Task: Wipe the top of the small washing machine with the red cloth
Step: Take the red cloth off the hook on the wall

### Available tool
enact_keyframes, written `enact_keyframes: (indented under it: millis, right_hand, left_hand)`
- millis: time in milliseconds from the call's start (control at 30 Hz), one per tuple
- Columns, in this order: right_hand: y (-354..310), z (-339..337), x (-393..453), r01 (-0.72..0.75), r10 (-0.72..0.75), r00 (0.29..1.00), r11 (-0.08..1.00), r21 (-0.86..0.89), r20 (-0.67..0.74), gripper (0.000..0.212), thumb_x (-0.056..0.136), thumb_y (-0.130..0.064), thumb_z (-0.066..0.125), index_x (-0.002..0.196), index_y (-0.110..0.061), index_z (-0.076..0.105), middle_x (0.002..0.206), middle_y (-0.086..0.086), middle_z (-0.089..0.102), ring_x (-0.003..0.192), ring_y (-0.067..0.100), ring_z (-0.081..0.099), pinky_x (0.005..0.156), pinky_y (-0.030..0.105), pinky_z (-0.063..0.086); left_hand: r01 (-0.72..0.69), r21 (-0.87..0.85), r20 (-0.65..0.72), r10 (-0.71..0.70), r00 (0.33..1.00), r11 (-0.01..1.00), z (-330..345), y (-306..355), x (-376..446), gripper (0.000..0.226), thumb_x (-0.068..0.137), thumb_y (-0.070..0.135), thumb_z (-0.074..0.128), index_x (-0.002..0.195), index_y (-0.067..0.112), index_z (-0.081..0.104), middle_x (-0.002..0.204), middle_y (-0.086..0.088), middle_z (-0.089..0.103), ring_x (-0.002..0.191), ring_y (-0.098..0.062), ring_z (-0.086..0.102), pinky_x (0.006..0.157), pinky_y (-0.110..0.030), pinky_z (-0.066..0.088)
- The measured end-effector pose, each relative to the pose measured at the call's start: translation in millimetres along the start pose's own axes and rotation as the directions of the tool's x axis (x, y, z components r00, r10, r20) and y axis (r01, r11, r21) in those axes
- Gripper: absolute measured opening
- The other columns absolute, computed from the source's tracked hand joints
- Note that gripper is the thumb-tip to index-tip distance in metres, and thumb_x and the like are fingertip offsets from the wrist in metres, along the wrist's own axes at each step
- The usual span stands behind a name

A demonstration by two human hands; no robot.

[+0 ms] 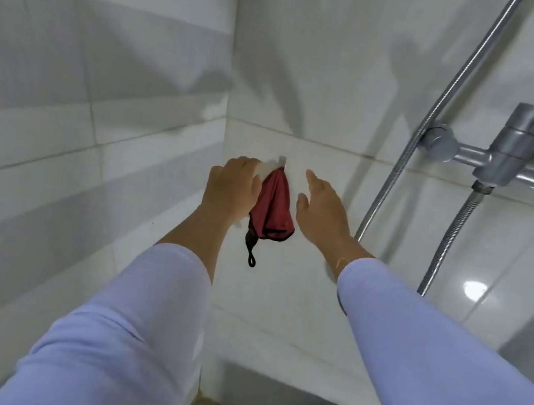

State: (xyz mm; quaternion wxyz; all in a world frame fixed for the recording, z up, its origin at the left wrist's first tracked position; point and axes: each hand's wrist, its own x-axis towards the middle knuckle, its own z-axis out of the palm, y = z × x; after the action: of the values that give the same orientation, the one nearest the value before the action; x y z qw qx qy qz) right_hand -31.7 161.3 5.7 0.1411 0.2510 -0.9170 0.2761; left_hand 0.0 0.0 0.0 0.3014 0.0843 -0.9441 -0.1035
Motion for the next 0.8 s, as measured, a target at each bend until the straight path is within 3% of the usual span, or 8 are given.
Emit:
enact_keyframes:
  millis: [200,433,633,733,800]
  right_hand:
    - [16,50,47,-0.227,0.231,0.973,0.948,0.222,0.007,0.045,0.095,-0.017,0.044,0.139,-0.006,0.045,0.136,0.014,0.055,0.125,0.028,0.052,0.105,0.032,0.038]
    - [31,85,75,-0.324,0.332,0.943,0.913,0.247,0.008,0.029,0.092,-0.023,0.052,0.112,-0.006,0.063,0.108,0.013,0.07,0.104,0.03,0.063,0.079,0.023,0.038]
    - [35,89,80,-0.314,0.325,0.945,0.921,0.231,-0.011,0.025,0.09,-0.023,0.055,0.102,-0.005,0.066,0.102,0.012,0.071,0.1,0.03,0.063,0.074,0.021,0.033]
    - [35,77,77,-0.283,0.305,0.951,0.926,0.249,-0.054,0.027,0.092,-0.022,0.05,0.11,-0.009,0.065,0.105,0.009,0.071,0.101,0.027,0.061,0.077,0.019,0.033]
    - [34,66,76,-0.289,0.322,0.944,0.91,0.297,-0.071,0.027,0.092,-0.019,0.046,0.109,-0.006,0.062,0.1,0.009,0.068,0.091,0.026,0.058,0.074,0.021,0.033]
  left_hand:
    - [0.208,-0.161,0.238,-0.167,0.957,0.965,52,-23,37,0.039,0.1,0.026,0.036,0.136,0.016,0.047,0.136,-0.004,0.053,0.125,-0.023,0.049,0.103,-0.04,0.04]
    - [0.377,-0.383,0.361,-0.24,0.901,0.843,93,-38,58,0.039,0.097,0.028,0.046,0.132,0.012,0.046,0.128,-0.01,0.06,0.115,-0.028,0.057,0.096,-0.038,0.048]
    - [0.296,-0.342,0.373,-0.16,0.914,0.892,97,-46,66,0.029,0.095,0.027,0.053,0.112,0.005,0.06,0.113,-0.011,0.065,0.107,-0.028,0.06,0.083,-0.03,0.042]
    - [0.299,-0.334,0.336,-0.183,0.924,0.894,86,-50,67,0.027,0.096,0.031,0.05,0.107,0.008,0.058,0.101,-0.007,0.064,0.098,-0.025,0.059,0.077,-0.028,0.038]
    - [0.312,-0.348,0.312,-0.204,0.928,0.884,73,-52,67,0.025,0.096,0.031,0.048,0.106,0.01,0.057,0.093,-0.002,0.059,0.092,-0.022,0.055,0.076,-0.028,0.037]
